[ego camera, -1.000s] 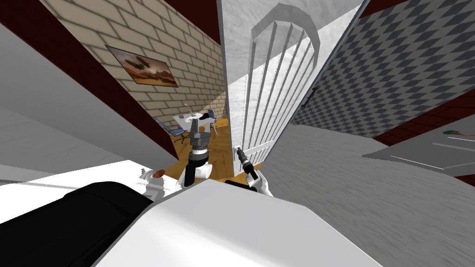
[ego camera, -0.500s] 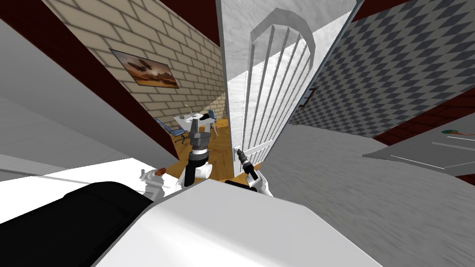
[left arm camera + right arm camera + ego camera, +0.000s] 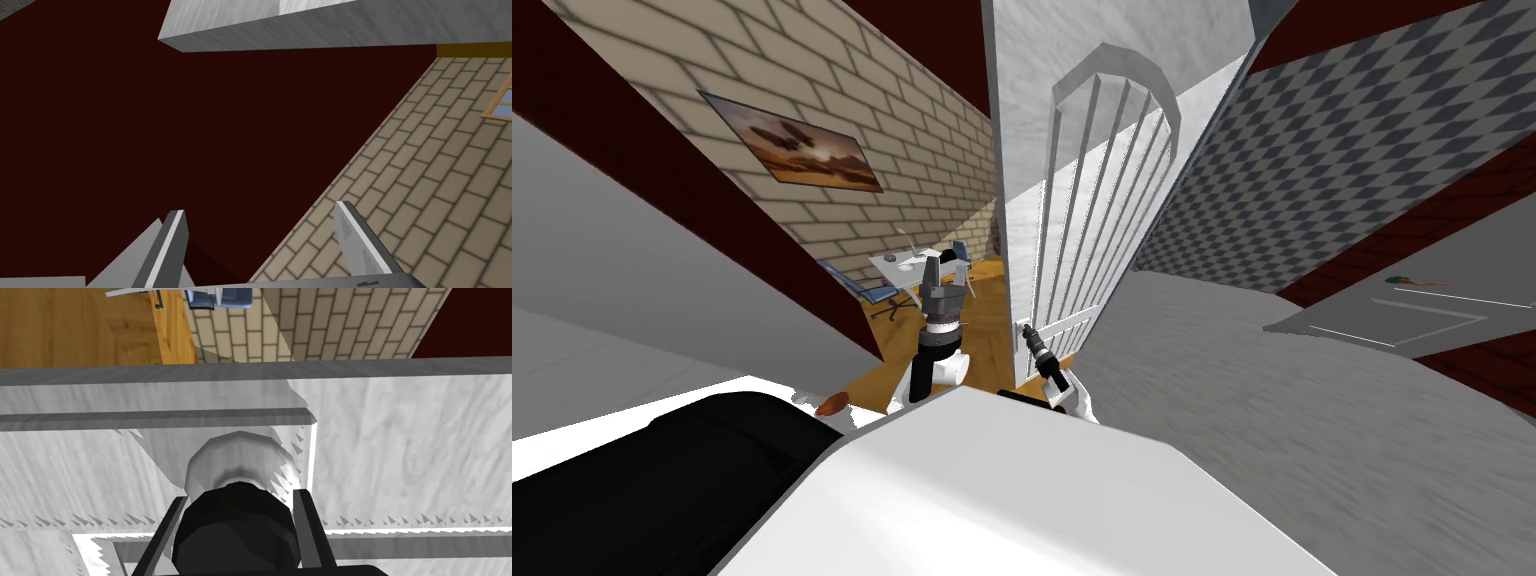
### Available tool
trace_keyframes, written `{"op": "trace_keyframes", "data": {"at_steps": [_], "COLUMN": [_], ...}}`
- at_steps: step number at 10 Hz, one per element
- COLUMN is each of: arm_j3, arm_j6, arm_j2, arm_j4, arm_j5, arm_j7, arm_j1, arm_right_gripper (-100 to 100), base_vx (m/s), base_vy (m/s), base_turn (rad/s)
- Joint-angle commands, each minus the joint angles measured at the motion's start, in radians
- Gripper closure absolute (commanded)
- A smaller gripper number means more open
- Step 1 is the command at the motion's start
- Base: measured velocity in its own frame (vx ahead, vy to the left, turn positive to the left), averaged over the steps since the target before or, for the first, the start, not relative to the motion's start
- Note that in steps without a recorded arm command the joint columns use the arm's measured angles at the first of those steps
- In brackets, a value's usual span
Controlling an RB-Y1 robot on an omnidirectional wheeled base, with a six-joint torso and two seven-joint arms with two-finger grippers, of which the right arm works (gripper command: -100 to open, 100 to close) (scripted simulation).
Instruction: Push the door open
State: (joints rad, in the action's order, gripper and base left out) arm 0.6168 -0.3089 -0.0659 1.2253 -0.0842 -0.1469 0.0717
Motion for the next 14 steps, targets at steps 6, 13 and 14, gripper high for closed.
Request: {"op": "trace_keyframes", "data": {"at_steps": [6, 13, 14], "arm_j3": [0.008, 0.078, 0.071], "arm_j6": [0.01, 0.032, 0.026], "arm_j2": [-0.009, 0.038, 0.025], "arm_j4": [0.024, 0.087, 0.076], "arm_j5": [-0.003, -0.02, -0.02], "arm_j7": [0.021, 0.035, 0.038], "arm_j1": [-0.019, -0.078, -0.073], "arm_right_gripper": [-100, -100, -100], "base_vx": [0.1, -0.191, 0.066], "base_vy": [0.089, -0.11, 0.089], "base_turn": [-0.198, -0.083, 0.045]}}
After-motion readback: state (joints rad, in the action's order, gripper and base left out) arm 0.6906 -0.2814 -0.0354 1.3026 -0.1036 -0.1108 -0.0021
